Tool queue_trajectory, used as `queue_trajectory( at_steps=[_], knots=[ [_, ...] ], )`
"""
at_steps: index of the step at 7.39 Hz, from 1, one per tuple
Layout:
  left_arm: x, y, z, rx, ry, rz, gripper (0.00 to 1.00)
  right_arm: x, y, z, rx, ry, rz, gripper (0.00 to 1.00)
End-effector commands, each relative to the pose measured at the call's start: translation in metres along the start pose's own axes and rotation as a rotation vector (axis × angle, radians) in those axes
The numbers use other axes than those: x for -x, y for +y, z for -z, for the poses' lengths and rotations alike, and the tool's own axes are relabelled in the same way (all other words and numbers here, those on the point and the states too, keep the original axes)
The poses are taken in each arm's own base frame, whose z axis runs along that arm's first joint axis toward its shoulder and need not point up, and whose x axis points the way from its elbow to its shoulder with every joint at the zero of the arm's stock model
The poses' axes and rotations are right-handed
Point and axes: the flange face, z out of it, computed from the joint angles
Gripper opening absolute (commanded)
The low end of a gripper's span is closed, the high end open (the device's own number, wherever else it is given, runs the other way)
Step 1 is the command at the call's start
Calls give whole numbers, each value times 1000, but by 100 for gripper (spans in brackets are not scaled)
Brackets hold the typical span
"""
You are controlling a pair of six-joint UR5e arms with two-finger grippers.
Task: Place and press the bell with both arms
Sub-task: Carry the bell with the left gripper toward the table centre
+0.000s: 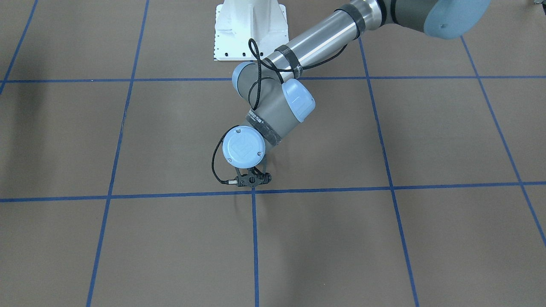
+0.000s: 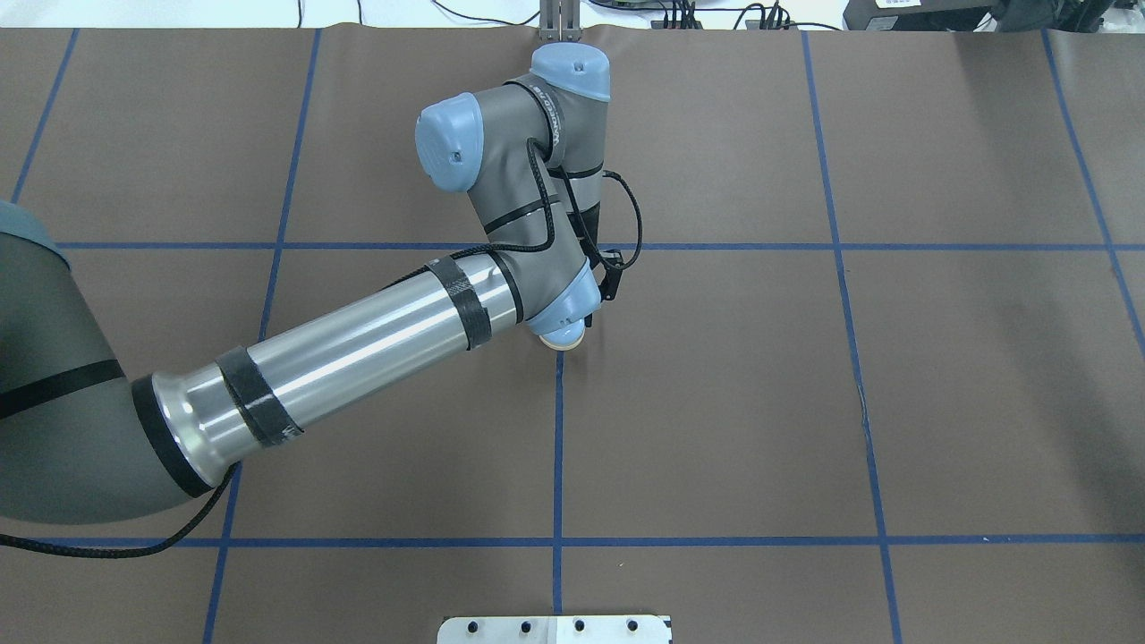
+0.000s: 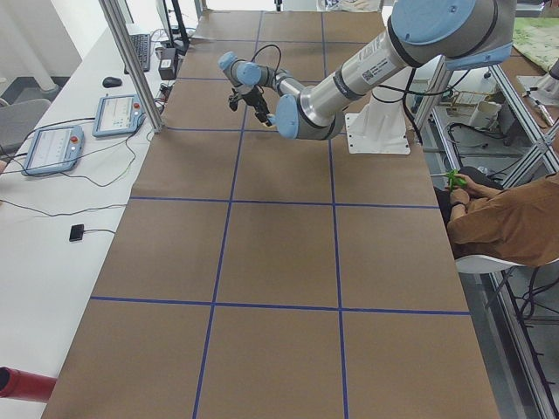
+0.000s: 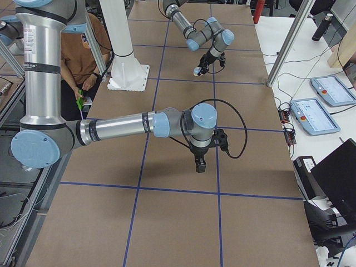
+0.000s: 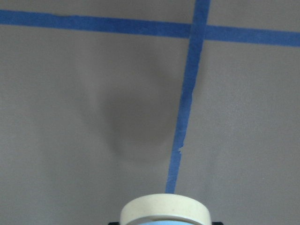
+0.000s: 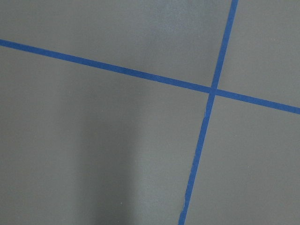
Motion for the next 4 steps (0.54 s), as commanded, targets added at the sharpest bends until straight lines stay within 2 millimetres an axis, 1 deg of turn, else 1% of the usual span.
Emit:
queue_trajectory(
  at_steps=[1,2,3,4],
  knots=[
    [-3,-2,-15,-13,-13,-10,7,0,0,-2,4,1,0,100],
    [-3,0,-19,-10,-15,-11,8,0,0,-2,4,1,0,100],
    [-3,-1,-17,-12,-13,-14,11,0,0,-2,4,2,0,100],
    [-3,-1,-17,-13,-14,-14,12,-1,0,-2,5,2,-1,100]
  ],
)
